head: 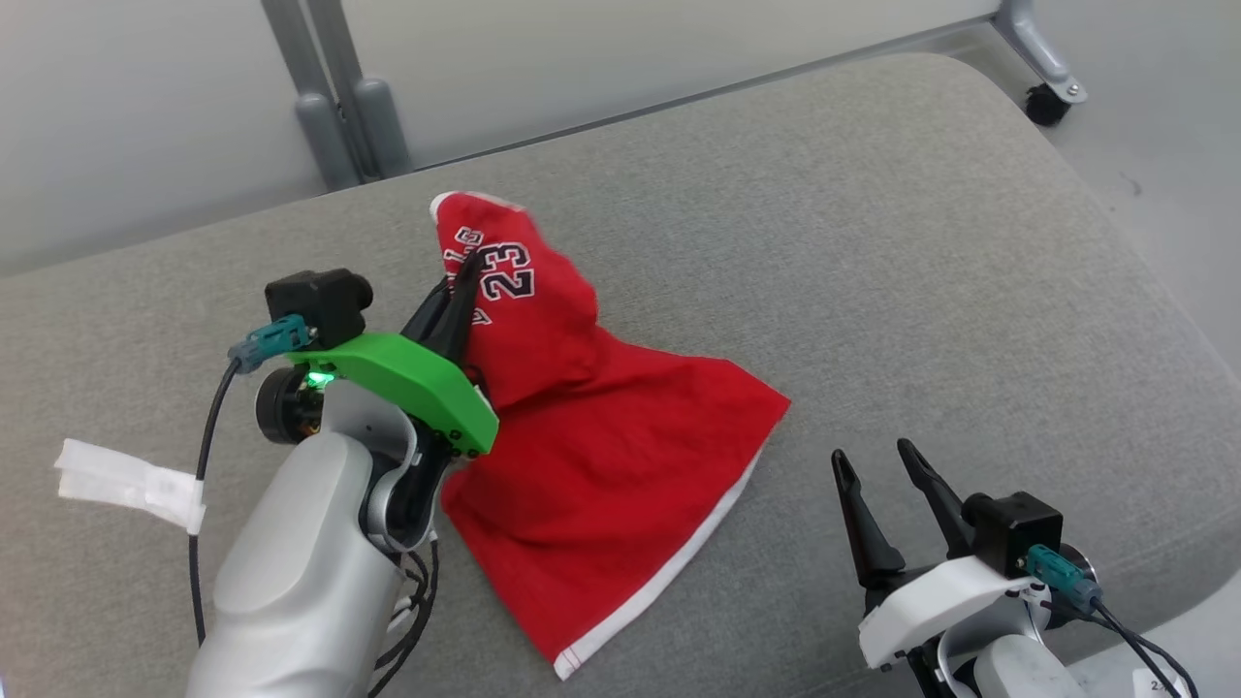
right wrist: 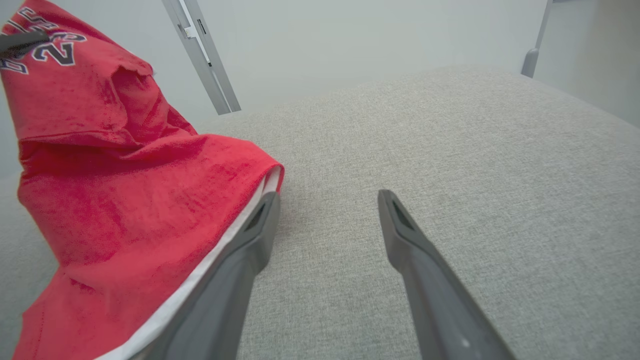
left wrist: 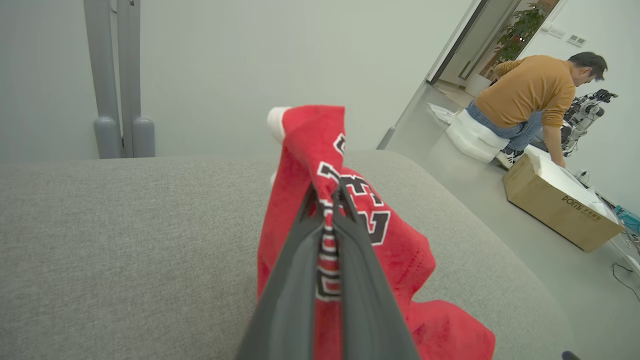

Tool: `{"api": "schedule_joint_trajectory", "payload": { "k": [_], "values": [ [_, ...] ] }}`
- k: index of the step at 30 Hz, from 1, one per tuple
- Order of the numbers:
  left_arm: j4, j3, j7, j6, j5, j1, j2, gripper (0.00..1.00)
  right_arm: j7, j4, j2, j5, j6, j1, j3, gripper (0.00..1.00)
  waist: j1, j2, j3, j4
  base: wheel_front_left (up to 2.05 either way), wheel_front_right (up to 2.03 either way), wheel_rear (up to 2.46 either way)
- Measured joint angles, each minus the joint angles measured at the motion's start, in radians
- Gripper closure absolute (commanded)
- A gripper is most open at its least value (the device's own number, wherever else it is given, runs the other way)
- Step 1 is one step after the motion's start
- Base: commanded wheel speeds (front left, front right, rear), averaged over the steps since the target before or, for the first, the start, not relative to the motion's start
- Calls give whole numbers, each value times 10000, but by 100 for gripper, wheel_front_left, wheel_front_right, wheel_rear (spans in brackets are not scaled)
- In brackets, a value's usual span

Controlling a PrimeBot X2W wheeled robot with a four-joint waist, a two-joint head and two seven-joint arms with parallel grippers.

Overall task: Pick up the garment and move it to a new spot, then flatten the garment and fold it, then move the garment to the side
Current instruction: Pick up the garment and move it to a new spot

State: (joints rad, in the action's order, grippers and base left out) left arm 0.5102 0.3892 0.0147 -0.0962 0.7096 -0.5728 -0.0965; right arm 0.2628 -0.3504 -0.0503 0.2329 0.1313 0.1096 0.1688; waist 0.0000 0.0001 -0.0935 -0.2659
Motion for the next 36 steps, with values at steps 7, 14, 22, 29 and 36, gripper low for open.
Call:
{"api": "schedule_joint_trajectory", "payload": {
  "k": [7, 14, 22, 29, 36],
  "values": [
    [2656, -38, 1657, -186, -201, -363, -151, 0, 0, 13, -2, 33, 0, -40, -171, 0, 0, 0, -382, -695, 0, 0, 0],
    [2044, 136, 2452, -253, -1246, -217, -263, 0, 0, 111, 6, -226, 0, -254, -663, 0, 0, 0, -445, -480, 0, 0, 0],
    [-1170, -1020, 2495, -33, -2708, 2604, -268, 0, -2, 662, 4, -970, 0, -458, -1122, 0, 0, 0, -38, 379, 0, 0, 0],
    [-2713, -1967, 2497, 146, -3850, 5164, -222, 0, 0, 1262, -19, -1741, 0, -617, -1323, 0, 0, 0, 343, 1218, 0, 0, 0],
    [-3239, -3126, 2495, 107, -4240, 6975, 182, 0, 0, 1521, -67, -1918, 0, -955, -1593, 0, 0, 0, 683, 1859, 0, 0, 0]
  ]
}}
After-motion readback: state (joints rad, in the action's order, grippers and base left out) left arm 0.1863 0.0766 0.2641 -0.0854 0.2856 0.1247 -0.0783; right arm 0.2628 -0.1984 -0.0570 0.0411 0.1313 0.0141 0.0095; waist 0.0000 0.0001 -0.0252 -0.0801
